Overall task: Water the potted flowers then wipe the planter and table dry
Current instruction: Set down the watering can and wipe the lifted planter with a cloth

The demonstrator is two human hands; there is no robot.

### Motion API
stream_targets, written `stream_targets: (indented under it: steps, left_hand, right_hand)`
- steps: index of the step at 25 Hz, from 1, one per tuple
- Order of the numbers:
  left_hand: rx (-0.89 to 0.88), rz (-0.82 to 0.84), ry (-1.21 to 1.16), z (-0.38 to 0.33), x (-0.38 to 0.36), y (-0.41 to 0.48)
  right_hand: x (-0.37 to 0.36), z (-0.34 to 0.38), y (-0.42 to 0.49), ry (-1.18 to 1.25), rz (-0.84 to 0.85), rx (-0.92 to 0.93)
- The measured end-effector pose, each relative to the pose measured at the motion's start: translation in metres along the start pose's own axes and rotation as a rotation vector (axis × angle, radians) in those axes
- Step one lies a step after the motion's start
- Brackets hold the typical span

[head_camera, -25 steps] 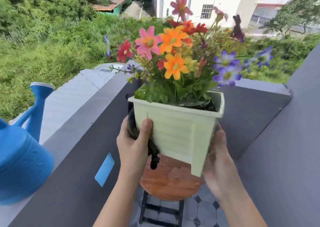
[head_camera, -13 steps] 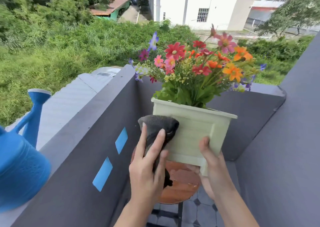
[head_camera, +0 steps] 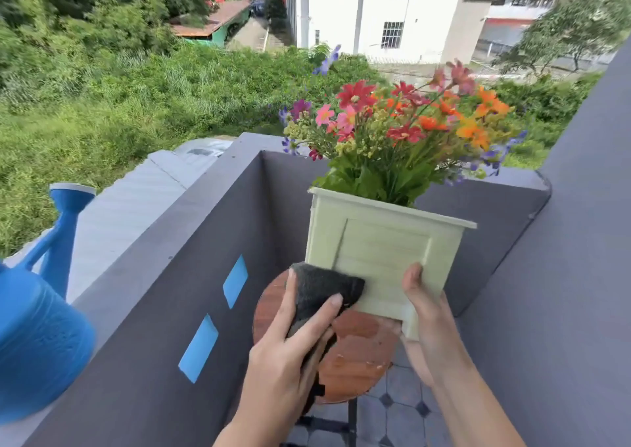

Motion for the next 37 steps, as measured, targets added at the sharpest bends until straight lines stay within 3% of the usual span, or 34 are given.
stream_targets:
  steps: [5,10,12,14,17,19,22,25,27,29,31,35,37]
  left_hand:
    - [-0.001,-0.078,-0.138,-0.023,0.033,0.064]
    - [-0.209,0.061,-0.363,-0.040,0.017,0.032]
    - [-0.213,0.065,-0.445,-0.043,0.012,0.036]
    - [-0.114,0.034,-0.507,-0.041,0.018,0.060]
    - [0.059,-0.063,-0.393,-0.026,0.028,0.086]
    - [0.279,-0.131,-0.351,-0.014,0.027,0.081]
    - [0.484,-0.176,-0.485,-0.015,0.012,0.057]
    - [0.292,-0.198,-0.629,-0.037,0.008,0.049]
    - [0.058,-0.160,-0.622,-0.053,0.014,0.054]
    - [-0.044,-0.153,-0.581,-0.052,0.019,0.064]
    - [0.047,-0.230,-0.560,-0.041,0.029,0.078]
    - [0.539,-0.453,-0.477,-0.009,0.039,0.087]
    - [0.685,-0.569,-0.534,-0.002,0.041,0.080]
  right_hand:
    - [0.000,-0.010,0.000,0.065,0.021,-0.061]
    - [0.013,0.002,0.004,0.172,0.079,-0.108]
    - [0.019,0.001,0.005,0.171,0.122,-0.141]
    - [0.020,0.000,0.004,0.191,0.151,-0.126]
    - [0.019,0.002,0.004,0.205,0.174,-0.090]
    - [0.020,0.004,0.004,0.219,0.190,-0.067]
    - [0.025,0.002,0.004,0.174,0.146,-0.097]
    - [0.035,-0.006,0.008,0.131,0.085,-0.163]
    - [0.035,-0.007,0.010,0.118,0.086,-0.163]
    - [0.033,-0.003,0.011,0.123,0.130,-0.144]
    - [0.029,0.000,0.010,0.116,0.180,-0.133]
    - [0.027,0.002,0.006,0.162,0.204,-0.116]
    - [0.025,-0.002,0.003,0.173,0.211,-0.131]
Point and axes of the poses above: each hand's wrist, its own y-axis towards the middle knuckle, its own x-axis out of the back of the hand, z = x × y, the point moved 5 cm from there along y, towards the middle knuckle, and after that the axes turned 12 degrees about z, right-handed, at the moved point
